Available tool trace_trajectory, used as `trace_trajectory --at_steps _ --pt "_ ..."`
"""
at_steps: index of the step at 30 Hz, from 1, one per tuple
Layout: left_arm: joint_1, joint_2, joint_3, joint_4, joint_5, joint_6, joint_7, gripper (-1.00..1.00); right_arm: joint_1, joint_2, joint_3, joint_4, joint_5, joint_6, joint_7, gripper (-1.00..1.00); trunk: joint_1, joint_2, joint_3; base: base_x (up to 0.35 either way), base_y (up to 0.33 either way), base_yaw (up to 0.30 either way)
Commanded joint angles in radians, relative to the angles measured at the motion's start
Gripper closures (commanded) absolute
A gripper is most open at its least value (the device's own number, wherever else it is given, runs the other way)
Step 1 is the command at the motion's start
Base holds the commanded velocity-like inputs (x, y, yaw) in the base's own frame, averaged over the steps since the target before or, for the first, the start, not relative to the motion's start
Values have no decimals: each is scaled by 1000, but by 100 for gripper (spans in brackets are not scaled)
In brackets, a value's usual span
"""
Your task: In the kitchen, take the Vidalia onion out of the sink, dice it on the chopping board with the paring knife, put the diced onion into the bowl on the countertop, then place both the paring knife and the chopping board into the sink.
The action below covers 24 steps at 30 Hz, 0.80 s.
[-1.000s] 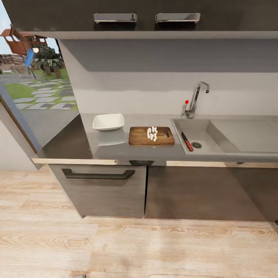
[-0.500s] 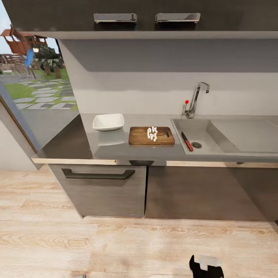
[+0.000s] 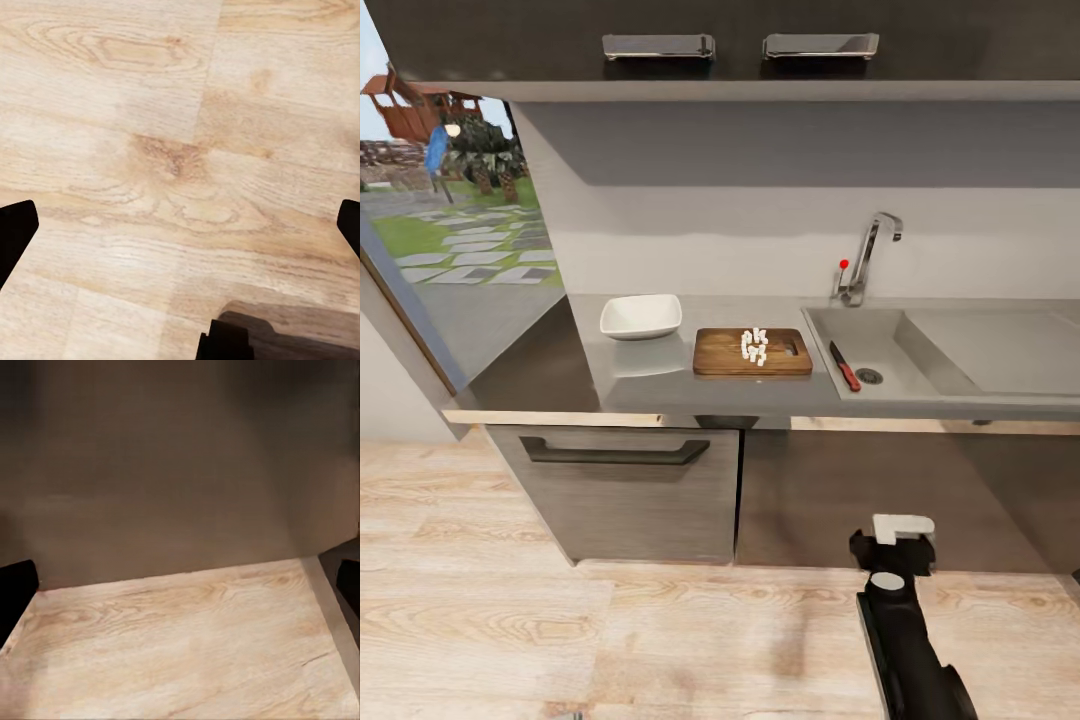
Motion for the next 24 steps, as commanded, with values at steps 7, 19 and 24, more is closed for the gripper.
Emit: trace_trajectory --at_steps 7,19,24 --pt "-1 0 3 4 6 -7 -3 -100 -207 1 56 -81 -13 238 4 -100 0 0 -1 0 0 0" --pt "-1 0 3 3 5 -6 -3 -100 -902 1 82 191 -19 436 57 -100 0 0 -1 25 10 0" --pt "-1 0 3 3 6 -6 -3 -100 -1064 1 81 366 -20 436 66 -100 0 0 -1 250 112 0"
